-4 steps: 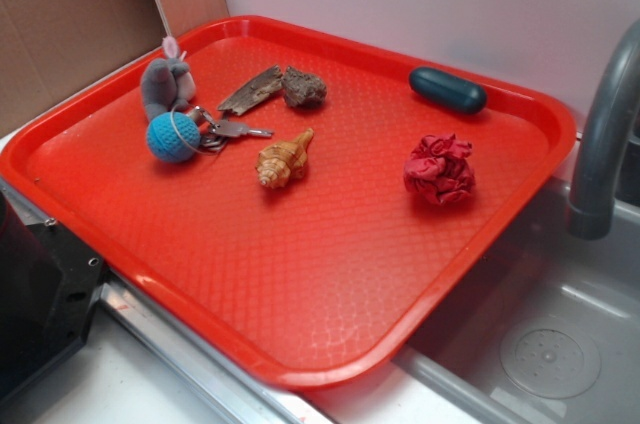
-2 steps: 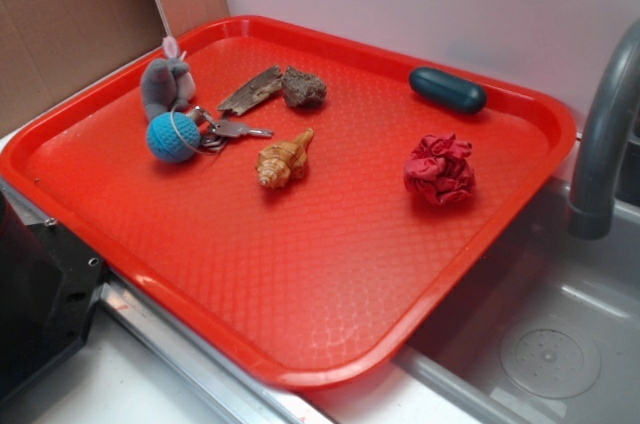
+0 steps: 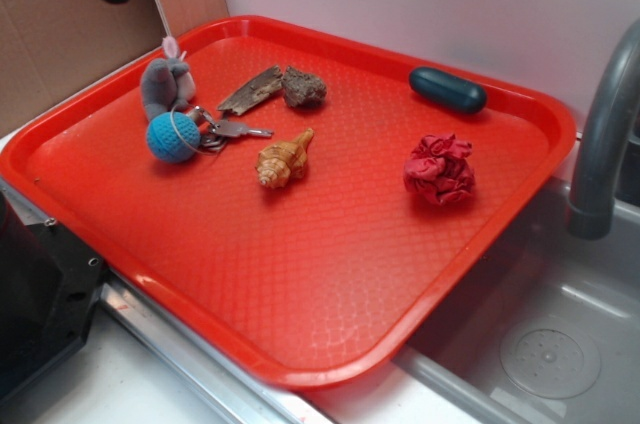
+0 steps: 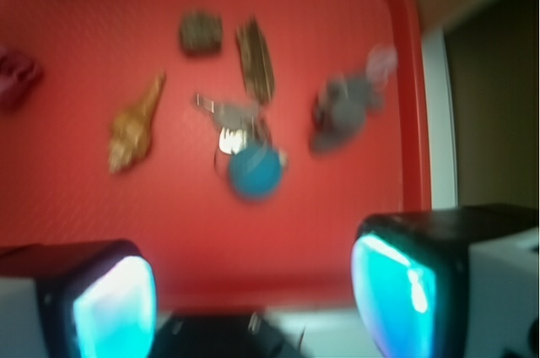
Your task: Grab the wood chip.
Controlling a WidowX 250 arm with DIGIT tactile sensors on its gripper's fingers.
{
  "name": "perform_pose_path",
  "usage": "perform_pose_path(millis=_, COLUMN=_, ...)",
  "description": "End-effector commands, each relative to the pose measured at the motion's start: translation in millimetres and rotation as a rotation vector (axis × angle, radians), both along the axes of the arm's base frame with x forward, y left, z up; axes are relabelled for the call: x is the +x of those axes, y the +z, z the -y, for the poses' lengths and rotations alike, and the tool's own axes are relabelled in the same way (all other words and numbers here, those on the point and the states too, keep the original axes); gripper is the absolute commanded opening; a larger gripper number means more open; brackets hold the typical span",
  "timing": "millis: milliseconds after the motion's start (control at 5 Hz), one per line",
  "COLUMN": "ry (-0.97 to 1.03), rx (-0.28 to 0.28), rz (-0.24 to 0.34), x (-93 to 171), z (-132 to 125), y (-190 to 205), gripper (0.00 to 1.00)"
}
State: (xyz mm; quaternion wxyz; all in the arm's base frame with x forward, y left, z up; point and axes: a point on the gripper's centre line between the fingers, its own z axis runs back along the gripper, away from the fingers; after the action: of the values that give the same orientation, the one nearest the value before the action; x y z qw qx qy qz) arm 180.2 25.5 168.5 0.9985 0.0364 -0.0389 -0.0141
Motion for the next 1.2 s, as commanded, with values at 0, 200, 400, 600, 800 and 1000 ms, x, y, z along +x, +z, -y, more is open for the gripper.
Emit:
perform_pose_path(millis=0, ry=-0.125, rx=-0.008, rz=0.016, x=73, z=-17, y=-54, gripper=1.00)
perform_pose_path(millis=200, ry=-0.155, rx=0.000, rz=-0.004, x=88, z=-20, y=-83, gripper=1.00)
perform_pose_path(millis=400, ry=-0.184, rx=-0.025, rz=0.007, x=97, z=-25, y=-104, gripper=1.00)
perform_pose_path(millis=600, ry=-0.191, rx=-0.051, rz=0.000, x=111, z=-32, y=-124, gripper=1.00)
perform_pose_path(millis=800, ry=-0.215, rx=-0.044, rz=-0.035, x=128, z=-27, y=-146, gripper=1.00)
perform_pose_path(millis=1000, ry=-0.209, rx=-0.041, rz=-0.061, x=133, z=-26, y=-162, gripper=1.00)
